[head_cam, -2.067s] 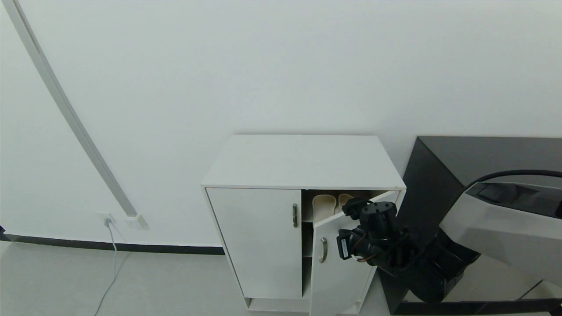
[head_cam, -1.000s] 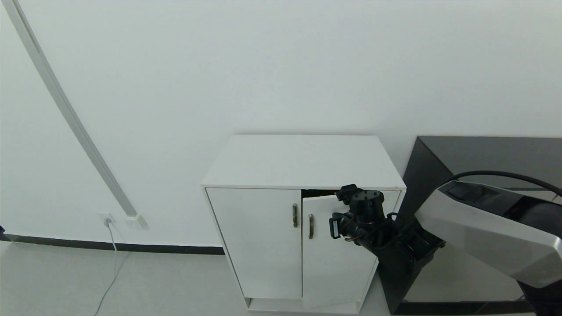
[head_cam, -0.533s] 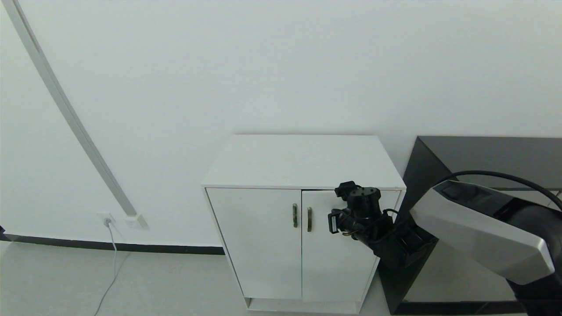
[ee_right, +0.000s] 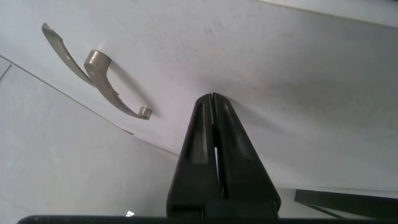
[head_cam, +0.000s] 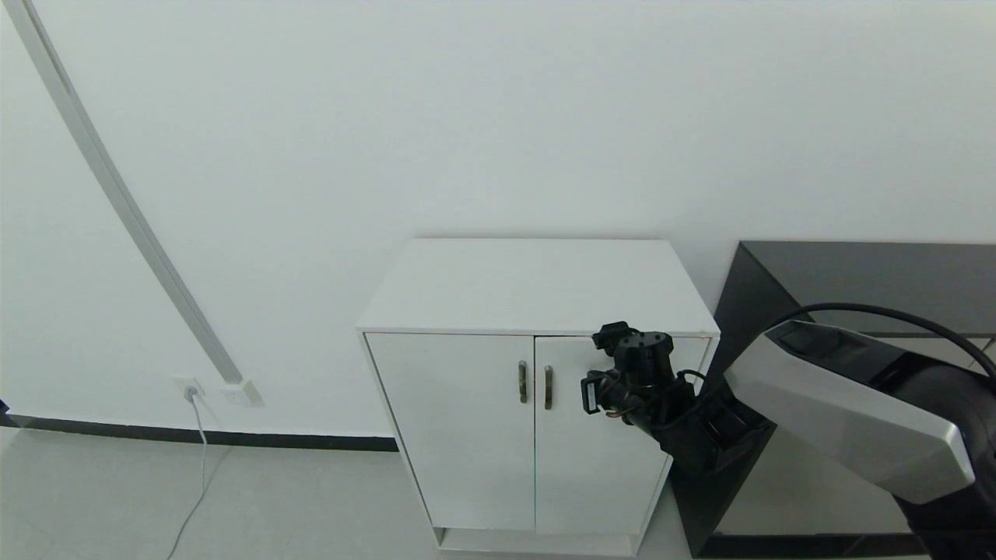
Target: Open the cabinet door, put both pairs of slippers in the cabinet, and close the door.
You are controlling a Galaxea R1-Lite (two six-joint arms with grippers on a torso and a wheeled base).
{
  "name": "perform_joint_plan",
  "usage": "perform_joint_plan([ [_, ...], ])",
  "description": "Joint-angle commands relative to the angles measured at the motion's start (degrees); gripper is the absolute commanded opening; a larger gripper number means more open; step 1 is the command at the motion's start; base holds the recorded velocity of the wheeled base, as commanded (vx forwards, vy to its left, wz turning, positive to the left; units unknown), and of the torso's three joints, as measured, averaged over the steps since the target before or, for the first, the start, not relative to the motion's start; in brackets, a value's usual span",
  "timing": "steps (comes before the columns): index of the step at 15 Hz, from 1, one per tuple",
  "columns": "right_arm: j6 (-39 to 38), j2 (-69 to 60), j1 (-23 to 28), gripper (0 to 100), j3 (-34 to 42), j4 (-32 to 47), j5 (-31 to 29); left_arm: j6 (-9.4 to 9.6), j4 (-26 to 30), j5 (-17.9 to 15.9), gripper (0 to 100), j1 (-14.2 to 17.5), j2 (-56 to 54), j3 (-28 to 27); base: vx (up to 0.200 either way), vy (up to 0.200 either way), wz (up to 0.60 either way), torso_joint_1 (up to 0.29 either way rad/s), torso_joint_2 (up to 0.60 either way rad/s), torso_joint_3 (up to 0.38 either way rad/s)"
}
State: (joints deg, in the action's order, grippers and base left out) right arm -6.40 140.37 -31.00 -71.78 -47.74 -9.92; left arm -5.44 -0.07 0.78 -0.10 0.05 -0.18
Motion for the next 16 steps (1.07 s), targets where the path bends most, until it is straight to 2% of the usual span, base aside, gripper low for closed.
perform_joint_plan([
  [1, -0.02, 0.07, -0.02, 0, -0.2, 0.01, -0.01, -0.01, -0.01, 0.01, 0, 0.01, 0.04, 0.01, 0.0, 0.0, 0.0, 0.0, 0.0, 0.0],
  [16, 0.07, 0.6, 0.06, 0, -1.52, 0.1, -0.18, -0.01, -0.01, 0.01, 0, 0.01, 0.04, 0.01, 0.0, 0.0, 0.0, 0.0, 0.0, 0.0],
])
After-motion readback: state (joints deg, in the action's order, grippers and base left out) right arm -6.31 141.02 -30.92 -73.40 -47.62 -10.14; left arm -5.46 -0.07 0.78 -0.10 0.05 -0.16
